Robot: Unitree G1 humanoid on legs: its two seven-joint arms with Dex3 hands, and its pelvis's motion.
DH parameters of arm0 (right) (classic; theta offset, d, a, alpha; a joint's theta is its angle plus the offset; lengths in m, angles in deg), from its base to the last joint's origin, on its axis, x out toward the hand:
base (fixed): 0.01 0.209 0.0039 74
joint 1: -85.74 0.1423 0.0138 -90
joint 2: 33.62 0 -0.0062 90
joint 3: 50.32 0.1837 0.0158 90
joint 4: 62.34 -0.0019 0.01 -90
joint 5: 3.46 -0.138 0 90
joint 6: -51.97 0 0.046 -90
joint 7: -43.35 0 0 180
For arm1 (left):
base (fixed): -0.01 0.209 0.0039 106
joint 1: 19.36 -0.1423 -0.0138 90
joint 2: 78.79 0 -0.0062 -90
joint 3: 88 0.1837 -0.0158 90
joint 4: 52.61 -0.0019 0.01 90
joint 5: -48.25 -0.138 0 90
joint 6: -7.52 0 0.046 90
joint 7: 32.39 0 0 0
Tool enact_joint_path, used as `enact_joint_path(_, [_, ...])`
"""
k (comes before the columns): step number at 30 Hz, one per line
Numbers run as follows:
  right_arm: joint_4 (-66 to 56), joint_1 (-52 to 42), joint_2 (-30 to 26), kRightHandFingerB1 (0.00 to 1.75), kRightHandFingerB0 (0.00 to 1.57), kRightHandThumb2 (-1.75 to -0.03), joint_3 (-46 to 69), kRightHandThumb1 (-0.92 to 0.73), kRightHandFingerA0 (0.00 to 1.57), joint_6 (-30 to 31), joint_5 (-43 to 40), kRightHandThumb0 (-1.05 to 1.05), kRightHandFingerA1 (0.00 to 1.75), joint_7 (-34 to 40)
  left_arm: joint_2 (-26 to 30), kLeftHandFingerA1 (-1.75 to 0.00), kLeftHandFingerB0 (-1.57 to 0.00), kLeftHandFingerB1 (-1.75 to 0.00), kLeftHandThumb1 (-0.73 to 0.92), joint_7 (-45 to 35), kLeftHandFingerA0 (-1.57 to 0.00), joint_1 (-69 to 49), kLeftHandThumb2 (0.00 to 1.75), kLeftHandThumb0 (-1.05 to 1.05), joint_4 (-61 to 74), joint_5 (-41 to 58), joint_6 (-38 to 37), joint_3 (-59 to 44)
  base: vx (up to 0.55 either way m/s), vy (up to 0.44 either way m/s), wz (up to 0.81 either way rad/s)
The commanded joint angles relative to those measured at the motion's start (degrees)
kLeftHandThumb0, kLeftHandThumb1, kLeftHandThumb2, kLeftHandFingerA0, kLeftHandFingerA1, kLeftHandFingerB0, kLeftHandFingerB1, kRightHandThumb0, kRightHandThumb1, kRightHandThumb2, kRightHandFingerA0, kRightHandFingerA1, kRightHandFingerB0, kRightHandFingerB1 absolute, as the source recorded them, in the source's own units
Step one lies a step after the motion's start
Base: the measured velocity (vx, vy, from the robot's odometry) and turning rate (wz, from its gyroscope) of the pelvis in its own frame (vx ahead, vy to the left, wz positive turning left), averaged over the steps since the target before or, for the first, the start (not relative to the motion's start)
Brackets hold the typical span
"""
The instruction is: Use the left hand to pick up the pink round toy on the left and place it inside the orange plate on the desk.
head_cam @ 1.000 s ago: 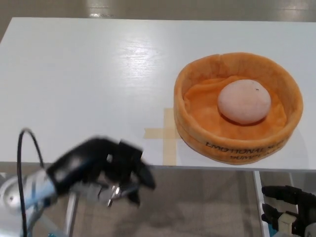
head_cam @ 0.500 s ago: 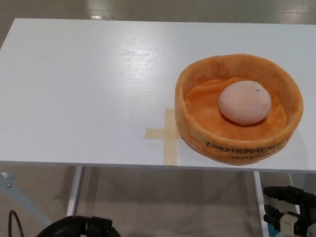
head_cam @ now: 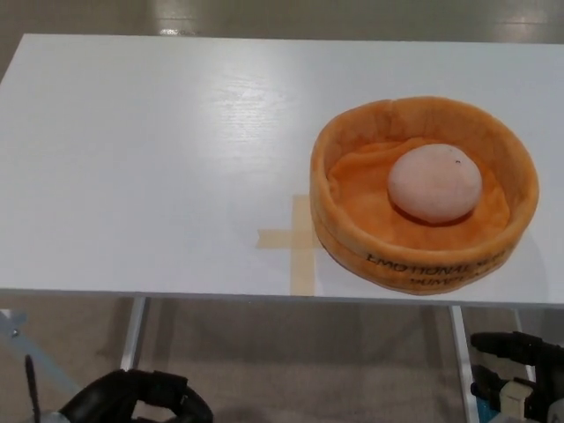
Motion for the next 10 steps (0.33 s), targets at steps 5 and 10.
enact_joint_path(5, [0.7, -2.2, 0.2, 0.52, 0.72, -0.57, -0.2, -0.60, 0.82, 0.5, 0.2, -0.21, 0.62, -0.8, -5.9, -0.85, -0.62, -0.43, 0.75, 31.7, -0.95, 10.2, 0.62, -0.34, -24.9, -4.5, -3.9, -5.6, 0.00, 0.000, 0.00])
enact_joint_path(10, [0.6, -2.0, 0.0, 0.51, 0.70, -0.57, -0.5, -0.61, 0.80, 0.9, 0.4, -0.21, 0.61, -0.8, -6.5, -0.87, -0.55, -0.41, 0.60, 34.0, -0.89, 10.9, 0.58, -0.39, -27.8, -3.2, -5.8, -7.7, 0.00, 0.000, 0.00])
